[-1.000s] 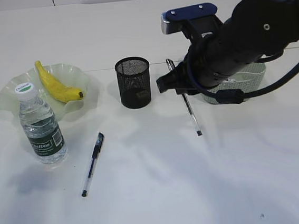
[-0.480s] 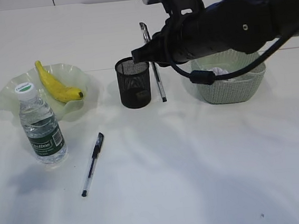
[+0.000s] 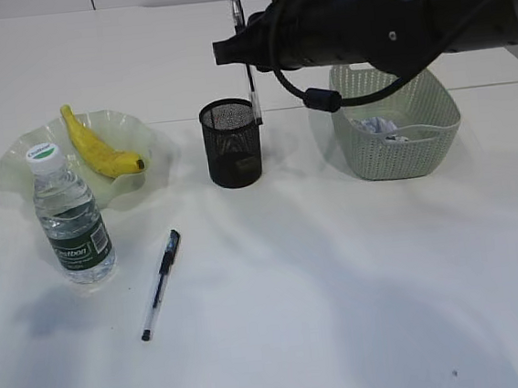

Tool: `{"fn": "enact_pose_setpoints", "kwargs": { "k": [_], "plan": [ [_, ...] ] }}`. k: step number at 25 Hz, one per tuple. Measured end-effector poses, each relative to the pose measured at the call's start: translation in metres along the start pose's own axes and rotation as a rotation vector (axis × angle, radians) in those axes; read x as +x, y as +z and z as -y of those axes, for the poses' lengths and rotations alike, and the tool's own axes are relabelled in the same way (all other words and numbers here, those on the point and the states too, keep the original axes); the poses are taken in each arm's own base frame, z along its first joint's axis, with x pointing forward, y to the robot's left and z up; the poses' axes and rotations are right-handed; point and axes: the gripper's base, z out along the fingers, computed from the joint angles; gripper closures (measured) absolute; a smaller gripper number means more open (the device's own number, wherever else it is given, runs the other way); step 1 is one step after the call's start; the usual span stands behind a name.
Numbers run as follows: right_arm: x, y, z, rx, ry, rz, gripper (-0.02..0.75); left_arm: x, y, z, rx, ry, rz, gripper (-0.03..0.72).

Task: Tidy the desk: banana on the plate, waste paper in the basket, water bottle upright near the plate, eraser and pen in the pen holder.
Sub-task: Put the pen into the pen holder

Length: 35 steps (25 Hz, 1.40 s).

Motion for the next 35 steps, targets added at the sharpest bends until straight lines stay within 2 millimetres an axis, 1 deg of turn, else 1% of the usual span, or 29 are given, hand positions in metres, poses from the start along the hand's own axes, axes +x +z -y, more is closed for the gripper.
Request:
{"fn": "enact_pose_setpoints", "kwargs": {
  "k": [3,5,9,17,22,25,26,28,31,35],
  "plan": [
    [-0.005,0.006,0.005,-0.001,0.005,0.054,0.707,0.0,0.0,0.0,0.0,0.0,0.0,0.236],
    [-0.008,0.013,0.004,-0.009,0.004,0.083,0.707,0.0,0.0,0.0,0.0,0.0,0.0,0.236],
    [-0.006,0.028,0.003,-0.023,0.002,0.128,0.707,0.0,0.0,0.0,0.0,0.0,0.0,0.236],
    [0.007,0.059,0.004,-0.037,0.003,0.156,0.707,0.0,0.0,0.0,0.0,0.0,0.0,0.236],
    [0.014,0.069,0.004,-0.045,0.003,0.172,0.708,0.0,0.0,0.0,0.0,0.0,-0.002,0.236],
    [0.017,0.074,0.009,-0.037,0.006,0.171,0.708,0.0,0.0,0.0,0.0,0.0,-0.002,0.236],
    [0.017,0.076,0.01,-0.036,0.005,0.173,0.684,0.0,0.0,0.0,0.0,0.0,-0.002,0.236],
    [0.019,0.08,0.015,-0.028,0.007,0.174,0.705,0.0,0.0,0.0,0.0,0.0,-0.002,0.236],
    [0.019,0.085,0.023,-0.013,0.012,0.177,0.708,0.0,0.0,0.0,0.0,0.0,-0.002,0.236],
    [0.02,0.085,0.03,0.0,0.016,0.177,0.708,0.0,0.0,0.0,0.0,0.0,-0.002,0.236]
  ]
}}
